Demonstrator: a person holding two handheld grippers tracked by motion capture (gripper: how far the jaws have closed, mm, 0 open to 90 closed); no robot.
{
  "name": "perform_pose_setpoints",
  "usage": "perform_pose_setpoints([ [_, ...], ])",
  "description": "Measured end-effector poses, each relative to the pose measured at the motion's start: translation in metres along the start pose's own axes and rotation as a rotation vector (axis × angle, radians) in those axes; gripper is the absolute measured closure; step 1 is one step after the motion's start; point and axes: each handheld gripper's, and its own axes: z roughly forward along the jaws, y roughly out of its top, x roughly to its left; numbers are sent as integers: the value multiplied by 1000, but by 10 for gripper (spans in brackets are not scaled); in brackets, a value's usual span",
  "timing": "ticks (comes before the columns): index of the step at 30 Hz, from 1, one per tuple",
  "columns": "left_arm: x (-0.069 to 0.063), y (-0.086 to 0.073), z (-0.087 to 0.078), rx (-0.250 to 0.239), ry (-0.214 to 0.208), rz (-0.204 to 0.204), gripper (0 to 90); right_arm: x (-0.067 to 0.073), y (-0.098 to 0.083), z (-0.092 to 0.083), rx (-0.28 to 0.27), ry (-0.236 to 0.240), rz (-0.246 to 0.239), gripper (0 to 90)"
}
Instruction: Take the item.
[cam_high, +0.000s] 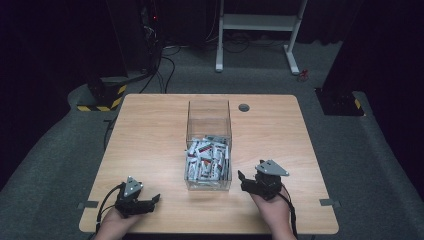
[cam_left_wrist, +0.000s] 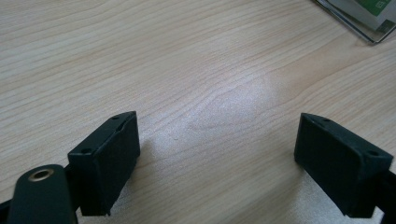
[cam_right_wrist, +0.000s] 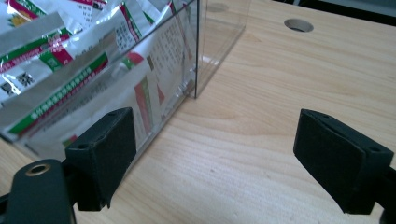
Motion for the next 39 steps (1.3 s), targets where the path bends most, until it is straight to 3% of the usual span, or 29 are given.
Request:
perform_pose_setpoints([
  [19,0,0,0,1,0,14,145,-9,25,-6,-66,-1,39,141],
  [33,1,0,0,2,1,15,145,-8,39,-14,-86,10,19,146],
  [39,0,0,0,2,-1,14,146,-3,42,-18,-105,38,6,147],
])
